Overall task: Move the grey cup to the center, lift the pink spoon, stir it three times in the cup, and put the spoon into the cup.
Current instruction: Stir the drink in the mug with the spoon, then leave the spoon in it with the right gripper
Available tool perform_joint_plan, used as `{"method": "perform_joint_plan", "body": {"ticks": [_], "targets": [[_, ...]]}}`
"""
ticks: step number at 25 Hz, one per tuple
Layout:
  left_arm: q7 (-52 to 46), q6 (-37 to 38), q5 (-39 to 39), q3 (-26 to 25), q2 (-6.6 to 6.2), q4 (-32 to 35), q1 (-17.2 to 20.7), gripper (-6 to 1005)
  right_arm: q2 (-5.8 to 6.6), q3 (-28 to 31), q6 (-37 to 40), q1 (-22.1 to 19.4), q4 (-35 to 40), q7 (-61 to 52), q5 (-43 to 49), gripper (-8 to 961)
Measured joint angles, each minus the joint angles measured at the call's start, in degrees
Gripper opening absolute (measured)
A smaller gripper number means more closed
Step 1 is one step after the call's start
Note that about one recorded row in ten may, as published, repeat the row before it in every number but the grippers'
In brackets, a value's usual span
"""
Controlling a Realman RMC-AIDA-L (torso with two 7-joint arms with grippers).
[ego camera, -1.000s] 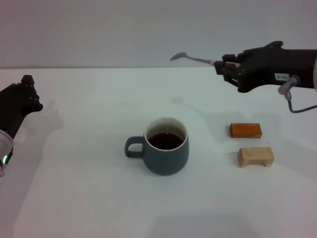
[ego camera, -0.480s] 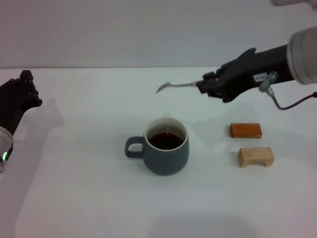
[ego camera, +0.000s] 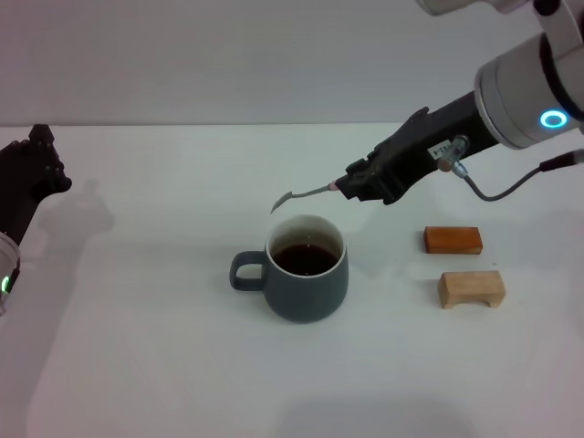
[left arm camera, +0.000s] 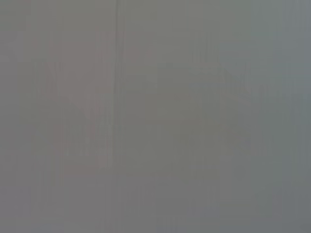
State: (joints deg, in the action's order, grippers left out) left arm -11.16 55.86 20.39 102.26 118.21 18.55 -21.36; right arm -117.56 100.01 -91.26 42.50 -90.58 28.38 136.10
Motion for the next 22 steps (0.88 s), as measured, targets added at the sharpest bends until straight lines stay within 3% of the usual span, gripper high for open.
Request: {"method": "perform_joint_plan", "body": {"ticks": [10, 22], "targets": [[0.0, 0.81, 0.0, -0.58, 0.1, 0.0, -0.4, -2, 0.59, 0.62, -5.37, 5.3, 2.6, -0.05, 0.12, 152], [0.0, 1.26, 0.0, -0.58, 0.19, 0.01, -0.43, -2, 1.44, 1.93, -9.63, 6.31, 3.21, 0.31, 2.54, 152]]}}
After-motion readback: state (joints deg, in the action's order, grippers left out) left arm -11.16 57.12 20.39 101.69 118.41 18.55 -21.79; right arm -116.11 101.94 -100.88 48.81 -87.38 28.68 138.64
